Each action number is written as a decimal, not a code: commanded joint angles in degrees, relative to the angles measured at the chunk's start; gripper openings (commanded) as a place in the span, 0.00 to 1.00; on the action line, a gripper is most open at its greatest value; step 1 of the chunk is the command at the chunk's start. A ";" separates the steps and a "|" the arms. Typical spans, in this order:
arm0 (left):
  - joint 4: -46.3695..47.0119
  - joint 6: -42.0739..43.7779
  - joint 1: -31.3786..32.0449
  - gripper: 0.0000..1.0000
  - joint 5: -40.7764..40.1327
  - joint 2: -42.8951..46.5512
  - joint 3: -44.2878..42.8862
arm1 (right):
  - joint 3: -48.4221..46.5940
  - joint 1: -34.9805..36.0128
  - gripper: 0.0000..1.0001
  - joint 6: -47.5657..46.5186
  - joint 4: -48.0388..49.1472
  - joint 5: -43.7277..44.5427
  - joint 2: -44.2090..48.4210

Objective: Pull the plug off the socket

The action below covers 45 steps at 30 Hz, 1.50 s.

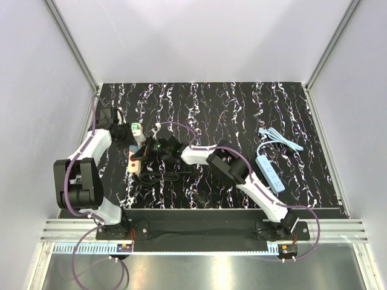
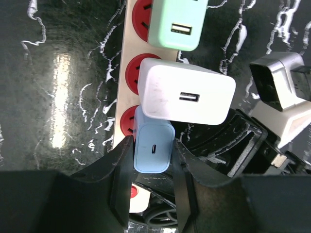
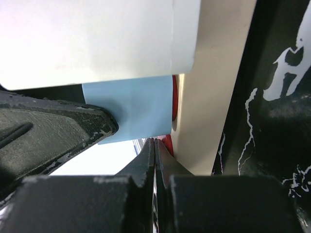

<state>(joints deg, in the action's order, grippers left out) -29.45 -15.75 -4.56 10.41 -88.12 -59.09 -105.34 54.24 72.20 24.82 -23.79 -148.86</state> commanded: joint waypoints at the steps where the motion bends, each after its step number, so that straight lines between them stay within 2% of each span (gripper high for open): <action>1: 3.45 -3.06 3.15 0.00 -3.73 6.47 -4.80 | 3.21 0.25 0.00 -3.82 -16.73 4.02 -4.16; 6: -1.92 -4.99 3.68 0.00 -1.54 3.40 -7.35 | 2.06 0.25 0.00 -5.14 -19.54 4.80 -3.90; 11: -3.59 -6.66 3.68 0.00 -4.08 2.69 -9.10 | 2.68 0.25 0.00 -5.76 -20.86 5.42 -3.72; 14: -4.47 -6.49 3.59 0.00 -0.50 0.76 -12.35 | 2.68 0.34 0.00 -5.50 -21.04 5.25 -4.16; 15: -3.86 -5.62 3.85 0.00 2.56 0.49 -12.45 | 2.77 0.26 0.00 -5.41 -20.95 5.16 -4.16; 18: -1.76 -3.16 4.20 0.00 3.99 0.05 -10.36 | 2.68 0.25 0.00 -5.67 -20.95 5.42 -3.81; 26: 1.41 -1.74 4.29 0.00 -3.82 5.93 -0.42 | 2.94 0.17 0.00 -5.23 -20.95 5.33 -3.55; 29: 1.68 -1.48 8.59 0.00 -10.14 9.97 0.82 | 3.12 0.17 0.00 -5.14 -20.78 5.25 -3.55; 30: 1.77 -2.09 10.69 0.00 -14.41 10.68 1.25 | 2.95 0.17 0.00 -5.14 -20.78 5.16 -3.72; 35: 2.82 -4.90 11.06 0.00 -16.57 11.92 2.05 | 3.03 0.17 0.00 -4.36 -20.69 5.07 -3.46; 39: 3.26 -8.50 11.06 0.00 -14.64 11.65 4.15 | 3.39 0.17 0.00 -4.44 -20.51 5.16 -2.93; 45: 5.28 -9.12 10.54 0.00 -14.12 9.02 6.27 | 3.47 0.17 0.00 -4.44 -20.51 4.98 -3.19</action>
<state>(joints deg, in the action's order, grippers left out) -26.06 -20.91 5.30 -6.31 -81.08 -52.12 -105.67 54.85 71.83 19.57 -25.41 -147.48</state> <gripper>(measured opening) 0.361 0.009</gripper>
